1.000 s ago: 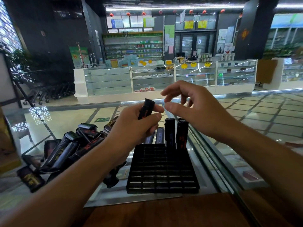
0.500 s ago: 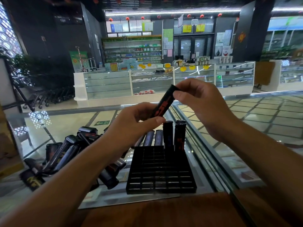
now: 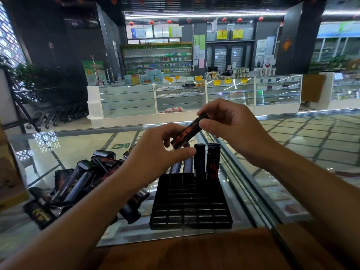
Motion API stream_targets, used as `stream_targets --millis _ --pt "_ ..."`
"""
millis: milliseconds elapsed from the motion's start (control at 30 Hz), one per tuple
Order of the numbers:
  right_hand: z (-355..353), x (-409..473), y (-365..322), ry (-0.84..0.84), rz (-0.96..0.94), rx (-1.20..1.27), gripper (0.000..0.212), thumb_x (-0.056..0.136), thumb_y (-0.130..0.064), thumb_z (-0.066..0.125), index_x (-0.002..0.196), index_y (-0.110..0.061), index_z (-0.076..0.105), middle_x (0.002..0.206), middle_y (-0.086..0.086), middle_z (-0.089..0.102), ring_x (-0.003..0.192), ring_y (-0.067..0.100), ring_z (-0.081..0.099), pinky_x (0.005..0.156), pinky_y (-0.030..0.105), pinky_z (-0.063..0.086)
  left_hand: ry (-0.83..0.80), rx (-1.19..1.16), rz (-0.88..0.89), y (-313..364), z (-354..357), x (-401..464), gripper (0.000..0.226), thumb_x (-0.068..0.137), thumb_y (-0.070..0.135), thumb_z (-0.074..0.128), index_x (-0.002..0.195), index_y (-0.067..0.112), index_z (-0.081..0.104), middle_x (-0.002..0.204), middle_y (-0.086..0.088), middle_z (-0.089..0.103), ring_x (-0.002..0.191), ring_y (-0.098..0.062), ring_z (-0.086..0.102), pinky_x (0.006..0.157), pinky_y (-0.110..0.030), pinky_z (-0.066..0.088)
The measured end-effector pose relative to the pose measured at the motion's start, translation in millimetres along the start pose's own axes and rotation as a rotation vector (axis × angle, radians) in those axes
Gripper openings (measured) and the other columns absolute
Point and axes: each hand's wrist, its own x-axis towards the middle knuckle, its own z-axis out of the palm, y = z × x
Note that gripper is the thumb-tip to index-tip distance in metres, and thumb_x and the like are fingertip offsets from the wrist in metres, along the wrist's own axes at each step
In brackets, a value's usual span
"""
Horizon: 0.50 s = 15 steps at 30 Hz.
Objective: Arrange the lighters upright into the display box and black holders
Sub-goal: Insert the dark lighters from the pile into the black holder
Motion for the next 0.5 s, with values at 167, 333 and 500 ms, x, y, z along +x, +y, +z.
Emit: stream_targets --millis 167,333,500 --pt "4 0 -2 0.037 -0.019 0.037 0.026 0.078 -0.033 0.067 0.094 -0.013 0.067 0.073 -0.013 0.066 0.070 -0.002 0.059 0.066 0.015 0.046 -0.015 0.016 0.087 -1 2 0 0.027 0.097 0.044 0.052 0.088 0.031 0.074 0.078 -0.001 0.066 0.067 -0.015 0.056 0.063 -0.029 0.039" --pt "2 1 1 0.024 -0.069 -0.003 0.007 0.088 -0.019 0.071 0.095 -0.019 0.068 0.087 -0.004 0.070 0.081 0.014 0.062 0.071 0.027 0.050 -0.084 0.032 0.150 1 1 0 0.023 0.100 0.041 0.046 0.098 0.042 0.069 0.083 0.006 0.063 0.082 -0.014 0.051 0.069 -0.018 0.036" --pt "-4 2 -4 0.124 -0.067 0.029 0.018 0.091 -0.001 0.066 0.098 -0.018 0.065 0.084 -0.006 0.071 0.075 0.008 0.064 0.067 0.029 0.054 -0.192 0.139 -0.027 -8 -15 6 0.037 0.082 0.055 0.068 0.116 0.050 0.053 0.107 0.034 0.055 0.099 0.001 0.048 0.078 -0.019 0.037"
